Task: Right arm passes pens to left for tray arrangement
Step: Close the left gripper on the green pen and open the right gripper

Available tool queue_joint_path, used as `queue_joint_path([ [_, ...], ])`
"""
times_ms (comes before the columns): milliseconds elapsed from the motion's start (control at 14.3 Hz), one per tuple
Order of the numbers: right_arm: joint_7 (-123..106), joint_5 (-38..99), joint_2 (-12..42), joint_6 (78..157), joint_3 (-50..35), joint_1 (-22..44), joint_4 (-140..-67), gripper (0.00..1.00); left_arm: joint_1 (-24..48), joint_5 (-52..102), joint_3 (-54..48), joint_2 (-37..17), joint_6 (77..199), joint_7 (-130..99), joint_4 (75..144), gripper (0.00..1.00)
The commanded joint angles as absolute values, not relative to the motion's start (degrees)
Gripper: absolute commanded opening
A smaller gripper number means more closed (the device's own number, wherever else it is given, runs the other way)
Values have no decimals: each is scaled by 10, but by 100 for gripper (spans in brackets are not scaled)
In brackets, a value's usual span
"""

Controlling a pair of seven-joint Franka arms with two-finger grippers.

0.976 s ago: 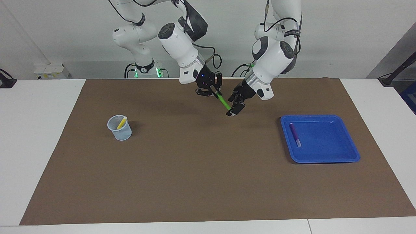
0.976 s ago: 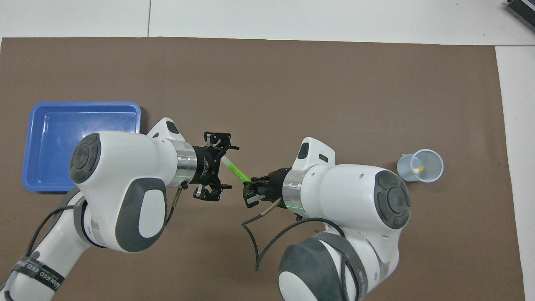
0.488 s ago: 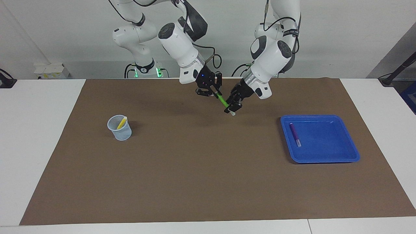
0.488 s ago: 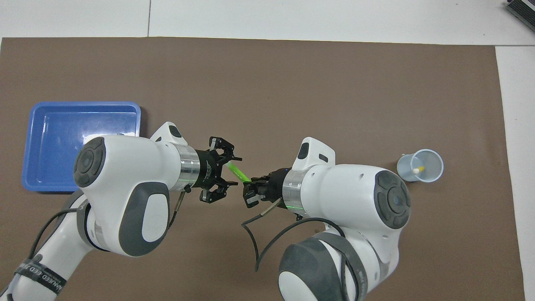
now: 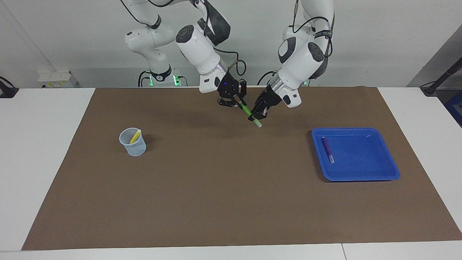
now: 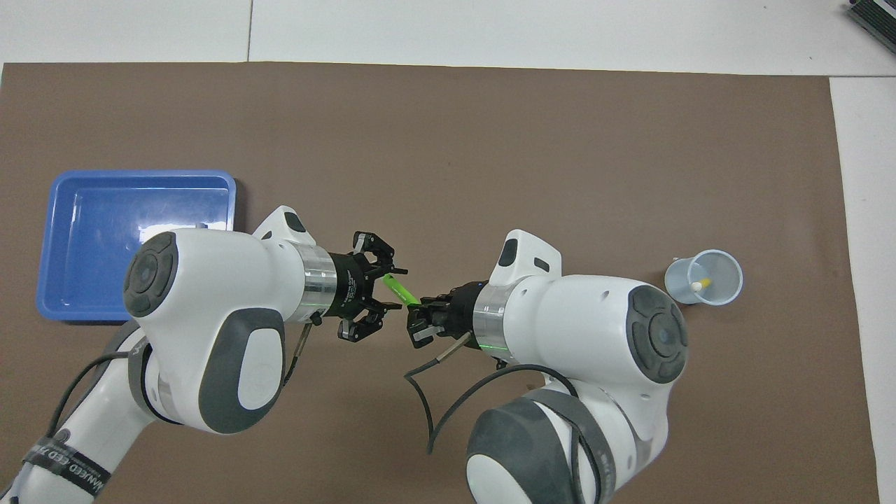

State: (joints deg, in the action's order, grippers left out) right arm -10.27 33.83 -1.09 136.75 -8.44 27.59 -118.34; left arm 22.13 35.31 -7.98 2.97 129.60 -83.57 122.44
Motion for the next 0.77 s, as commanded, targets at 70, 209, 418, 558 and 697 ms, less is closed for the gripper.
queue_joint_path([
  [70,-114,351,-14,1357,-86,269,-1185,0,224,362,-74,57,1268,-810,1239,0],
  [209,-113,351,-14,1357,-86,269,-1185,0,223,363,-74,57,1267,-813,1240,0],
  [418,-109,351,-15,1353,-86,268,-1185,32,223,362,-74,57,1264,-813,1239,0],
  [558,-108,351,-15,1353,-85,268,-1185,100,221,362,-71,57,1264,-810,1238,0],
  [697,-108,346,-18,1349,-85,258,-1185,100,205,362,-71,57,1255,-789,1237,0],
])
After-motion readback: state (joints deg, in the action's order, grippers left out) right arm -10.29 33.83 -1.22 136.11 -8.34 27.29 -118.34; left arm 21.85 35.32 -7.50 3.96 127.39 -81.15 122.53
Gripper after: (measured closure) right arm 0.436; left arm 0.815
